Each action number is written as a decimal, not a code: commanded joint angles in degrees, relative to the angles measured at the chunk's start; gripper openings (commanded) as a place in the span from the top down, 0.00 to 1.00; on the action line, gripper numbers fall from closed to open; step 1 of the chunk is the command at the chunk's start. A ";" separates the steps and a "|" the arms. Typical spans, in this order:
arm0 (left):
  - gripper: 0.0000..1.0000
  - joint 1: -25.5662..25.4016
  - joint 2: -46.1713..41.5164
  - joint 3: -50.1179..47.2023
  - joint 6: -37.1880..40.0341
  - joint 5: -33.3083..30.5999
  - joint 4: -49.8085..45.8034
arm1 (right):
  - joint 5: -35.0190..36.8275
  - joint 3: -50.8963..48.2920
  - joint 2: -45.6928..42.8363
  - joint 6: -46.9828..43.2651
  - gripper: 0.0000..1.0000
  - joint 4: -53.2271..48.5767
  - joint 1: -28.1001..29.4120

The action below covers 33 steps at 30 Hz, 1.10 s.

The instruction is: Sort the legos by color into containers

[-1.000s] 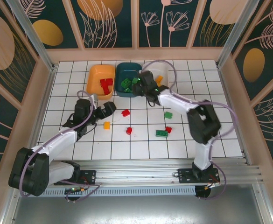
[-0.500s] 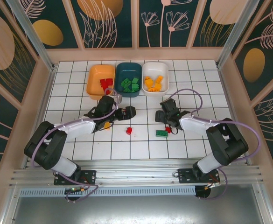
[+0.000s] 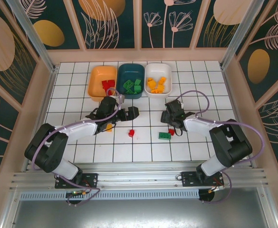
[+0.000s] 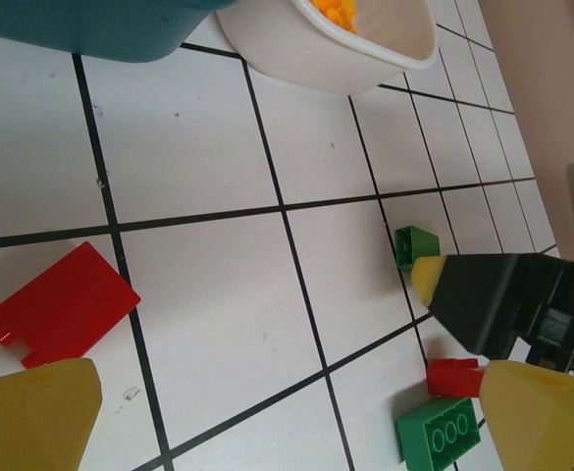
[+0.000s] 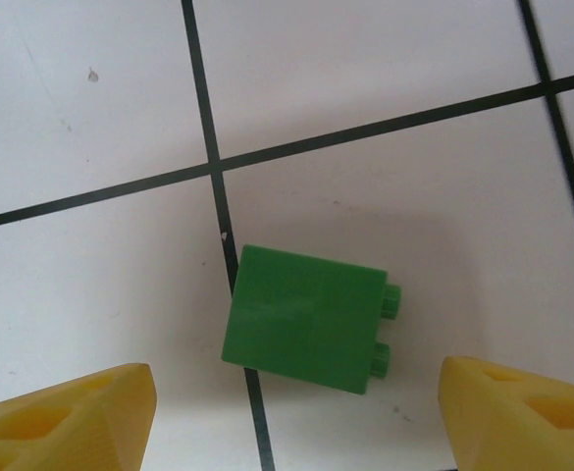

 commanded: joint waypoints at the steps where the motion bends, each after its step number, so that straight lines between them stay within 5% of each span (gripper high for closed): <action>1: 0.01 -0.03 -1.15 0.56 0.95 -1.26 -1.07 | -2.05 1.39 2.58 1.53 0.24 2.49 -0.29; 33: 0.01 0.08 -2.85 2.13 2.35 -4.21 -4.14 | 6.08 5.70 7.31 -1.69 0.59 6.33 -0.31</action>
